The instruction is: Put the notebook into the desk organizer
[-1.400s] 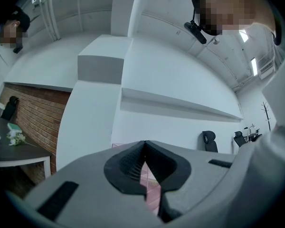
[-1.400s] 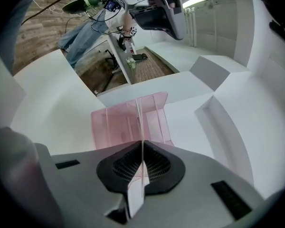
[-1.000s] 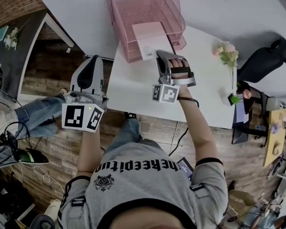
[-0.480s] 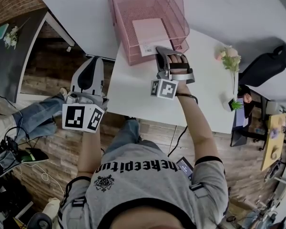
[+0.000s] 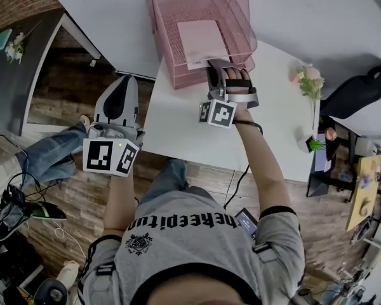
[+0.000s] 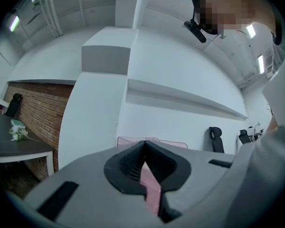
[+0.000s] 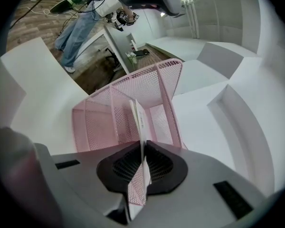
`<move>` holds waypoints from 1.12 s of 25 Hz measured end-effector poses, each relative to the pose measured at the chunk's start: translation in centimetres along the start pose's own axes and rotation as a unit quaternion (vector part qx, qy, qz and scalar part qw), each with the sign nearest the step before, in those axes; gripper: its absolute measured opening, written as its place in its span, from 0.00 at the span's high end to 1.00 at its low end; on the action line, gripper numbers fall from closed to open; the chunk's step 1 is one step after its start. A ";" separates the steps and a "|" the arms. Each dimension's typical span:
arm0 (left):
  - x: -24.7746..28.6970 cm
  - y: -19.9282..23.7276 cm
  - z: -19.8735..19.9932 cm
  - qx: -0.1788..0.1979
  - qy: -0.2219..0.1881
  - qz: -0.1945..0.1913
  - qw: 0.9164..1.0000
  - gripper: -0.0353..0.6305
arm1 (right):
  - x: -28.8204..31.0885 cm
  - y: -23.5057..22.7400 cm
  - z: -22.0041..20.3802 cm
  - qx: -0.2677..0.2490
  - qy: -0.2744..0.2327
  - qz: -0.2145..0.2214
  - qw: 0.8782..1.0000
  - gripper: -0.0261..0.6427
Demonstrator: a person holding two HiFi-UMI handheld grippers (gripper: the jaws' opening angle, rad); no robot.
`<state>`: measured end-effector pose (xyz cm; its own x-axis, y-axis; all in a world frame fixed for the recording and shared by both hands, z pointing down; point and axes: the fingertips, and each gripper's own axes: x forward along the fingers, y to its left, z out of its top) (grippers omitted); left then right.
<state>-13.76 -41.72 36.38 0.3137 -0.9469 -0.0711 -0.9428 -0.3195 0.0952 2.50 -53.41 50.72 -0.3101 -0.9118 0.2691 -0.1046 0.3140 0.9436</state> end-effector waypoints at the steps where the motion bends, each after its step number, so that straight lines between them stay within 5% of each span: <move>1: 0.1 0.0 -0.1 0.000 0.000 0.000 1.000 0.94 | 0.2 -0.1 0.0 0.002 0.000 0.000 1.000 0.95; 16: 0.9 0.4 -0.5 -0.002 0.010 -0.003 1.000 0.94 | 1.4 0.2 0.2 0.014 0.000 0.038 0.999 0.94; 28: 0.9 0.0 -0.7 -0.003 0.011 -0.009 1.000 0.94 | 0.1 0.7 0.7 0.069 -0.018 0.119 0.990 0.90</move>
<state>-13.45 -42.57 37.03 0.3323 -0.9418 -0.0502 -0.9366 -0.3358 0.1004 1.70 -53.02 51.28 -0.3755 -0.7980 0.4714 -0.1519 0.5547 0.8180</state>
